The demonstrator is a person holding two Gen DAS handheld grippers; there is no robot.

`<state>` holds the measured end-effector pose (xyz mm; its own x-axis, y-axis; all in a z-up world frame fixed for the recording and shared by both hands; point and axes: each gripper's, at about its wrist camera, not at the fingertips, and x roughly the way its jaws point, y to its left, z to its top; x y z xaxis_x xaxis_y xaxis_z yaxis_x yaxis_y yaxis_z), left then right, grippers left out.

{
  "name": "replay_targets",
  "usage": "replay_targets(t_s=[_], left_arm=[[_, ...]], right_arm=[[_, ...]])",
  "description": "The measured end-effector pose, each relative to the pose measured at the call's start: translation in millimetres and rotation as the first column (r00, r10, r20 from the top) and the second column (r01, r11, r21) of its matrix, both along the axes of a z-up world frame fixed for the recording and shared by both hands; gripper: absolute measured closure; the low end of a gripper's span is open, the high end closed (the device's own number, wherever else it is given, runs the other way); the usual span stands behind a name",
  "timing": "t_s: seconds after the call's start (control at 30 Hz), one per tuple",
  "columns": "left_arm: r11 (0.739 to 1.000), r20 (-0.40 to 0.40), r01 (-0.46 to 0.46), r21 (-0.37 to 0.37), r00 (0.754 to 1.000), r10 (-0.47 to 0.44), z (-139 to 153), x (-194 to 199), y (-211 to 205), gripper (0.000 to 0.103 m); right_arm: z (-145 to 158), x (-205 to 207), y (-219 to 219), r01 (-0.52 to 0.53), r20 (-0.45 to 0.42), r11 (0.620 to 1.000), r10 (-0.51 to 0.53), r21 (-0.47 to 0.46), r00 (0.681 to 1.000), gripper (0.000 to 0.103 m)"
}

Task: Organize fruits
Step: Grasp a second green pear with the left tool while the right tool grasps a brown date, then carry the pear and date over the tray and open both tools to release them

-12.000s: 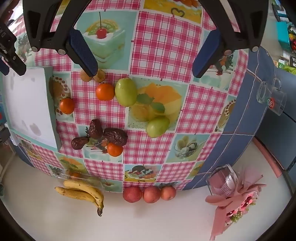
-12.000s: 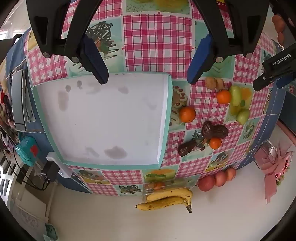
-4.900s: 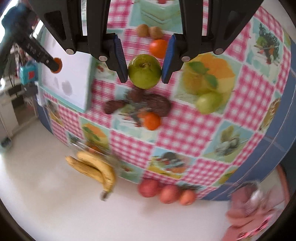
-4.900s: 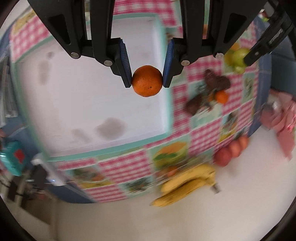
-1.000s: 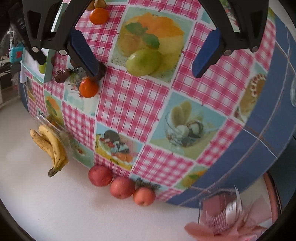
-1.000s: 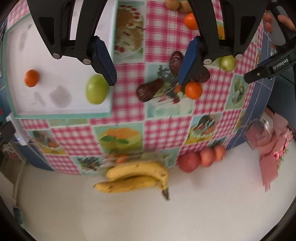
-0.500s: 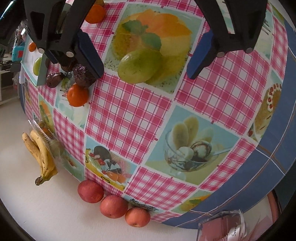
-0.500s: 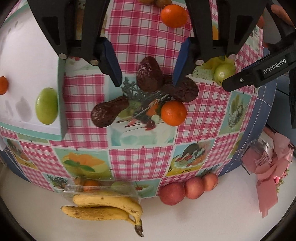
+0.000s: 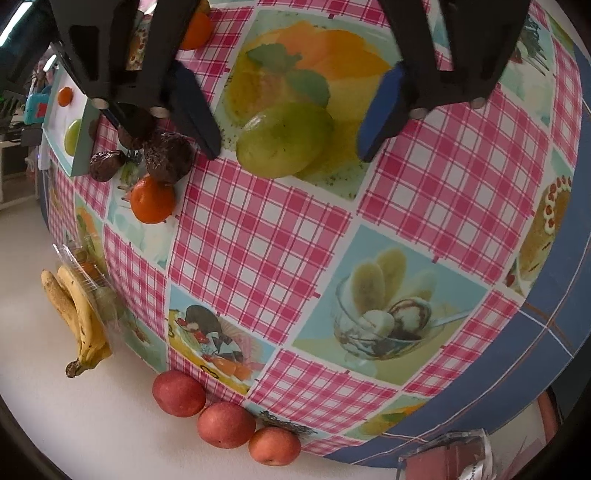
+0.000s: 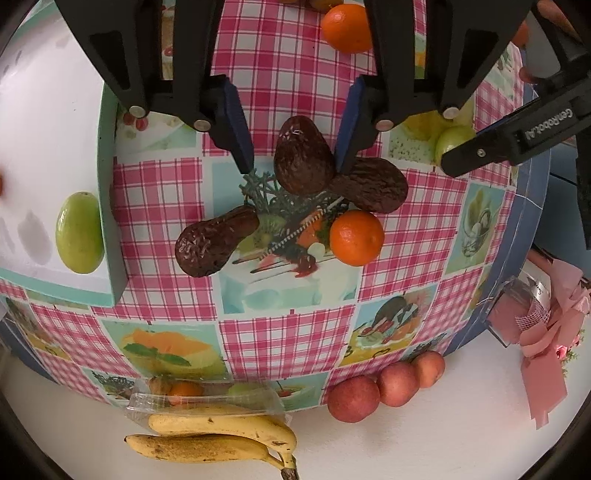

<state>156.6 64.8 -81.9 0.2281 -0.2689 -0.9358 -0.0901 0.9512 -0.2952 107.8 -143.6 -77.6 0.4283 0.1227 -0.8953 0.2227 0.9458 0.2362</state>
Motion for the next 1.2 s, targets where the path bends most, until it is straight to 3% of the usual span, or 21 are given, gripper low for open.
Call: replay_targets(t_s=[0.2,0.63,1.2], left_arm=[[1.0,-0.003,0.01,-0.017,1.0,-0.01,1,-2,0,0.048],[0.999,0.019,-0.026,-0.044,0.999,0.027,9,-3,4,0.048],[0.996,0.185,0.034,-0.084,0.983,-0.018,74,-14,-16,0.048]], right_arm=[[3,0,2,-0.009,0.014,1.0,0.009,0.008,1.0,0.069],[10,-5,0,0.002,0.023,0.999,-0.003,0.039,1.0,0.069],[71,-32,-27,0.048,0.118,0.996,-0.056,0.071,0.991,0.069]])
